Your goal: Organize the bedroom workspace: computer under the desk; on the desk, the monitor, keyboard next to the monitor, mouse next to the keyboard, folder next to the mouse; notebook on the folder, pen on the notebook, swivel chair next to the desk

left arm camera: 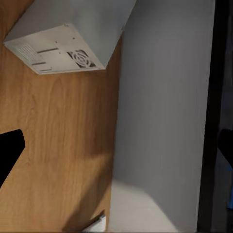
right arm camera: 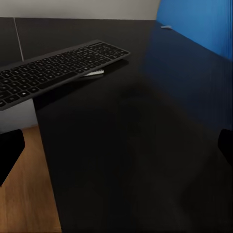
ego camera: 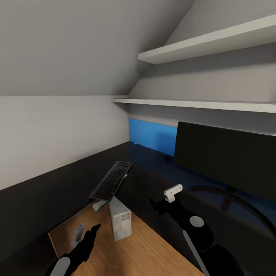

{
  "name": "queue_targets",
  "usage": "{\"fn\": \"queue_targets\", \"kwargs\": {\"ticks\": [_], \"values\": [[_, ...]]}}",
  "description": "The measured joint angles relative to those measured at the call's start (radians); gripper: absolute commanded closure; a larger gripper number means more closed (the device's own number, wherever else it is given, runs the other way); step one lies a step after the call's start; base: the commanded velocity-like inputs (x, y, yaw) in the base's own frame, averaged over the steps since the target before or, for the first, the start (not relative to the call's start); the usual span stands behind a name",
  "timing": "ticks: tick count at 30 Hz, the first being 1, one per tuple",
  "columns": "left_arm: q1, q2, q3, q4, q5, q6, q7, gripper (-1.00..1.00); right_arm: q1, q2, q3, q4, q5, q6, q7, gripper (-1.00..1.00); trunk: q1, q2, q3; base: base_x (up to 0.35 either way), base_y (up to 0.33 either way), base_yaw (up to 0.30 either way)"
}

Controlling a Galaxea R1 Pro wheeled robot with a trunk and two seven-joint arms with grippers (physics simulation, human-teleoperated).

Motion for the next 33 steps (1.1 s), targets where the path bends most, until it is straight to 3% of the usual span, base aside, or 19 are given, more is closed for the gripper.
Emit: {"fn": "queue_targets", "kwargs": {"ticks": [3, 12, 20, 33], "values": [[-0.001, -0.018, -0.001, -0.038, 0.021, -0.041, 0.005, -1.0, 0.0, 0.0, 0.0, 0.0, 0.0, 0.0, 0.0, -1.0, 0.0, 0.0, 0.0, 0.0, 0.0, -0.086], [0.023, -0.049, -0.006, -0.182, 0.058, -0.268, 0.025, -1.0, 0.0, 0.0, 0.007, 0.0, 0.0, -0.001, 0.0, -1.0, 0.0, 0.0, 0.0, 0.0, 0.0, -0.017], [0.027, -0.06, -0.007, -0.192, 0.057, -0.304, 0.037, -1.0, 0.0, 0.0, 0.01, 0.0, 0.006, -0.003, -0.002, -1.0, 0.0, 0.0, 0.0, 0.0, 0.0, -0.001], [0.023, -0.061, -0.018, -0.164, 0.049, -0.297, 0.017, -1.0, 0.0, 0.0, 0.01, 0.0, 0.01, -0.006, -0.002, -1.0, 0.0, 0.0, 0.0, 0.089, 0.0, 0.0]]}}
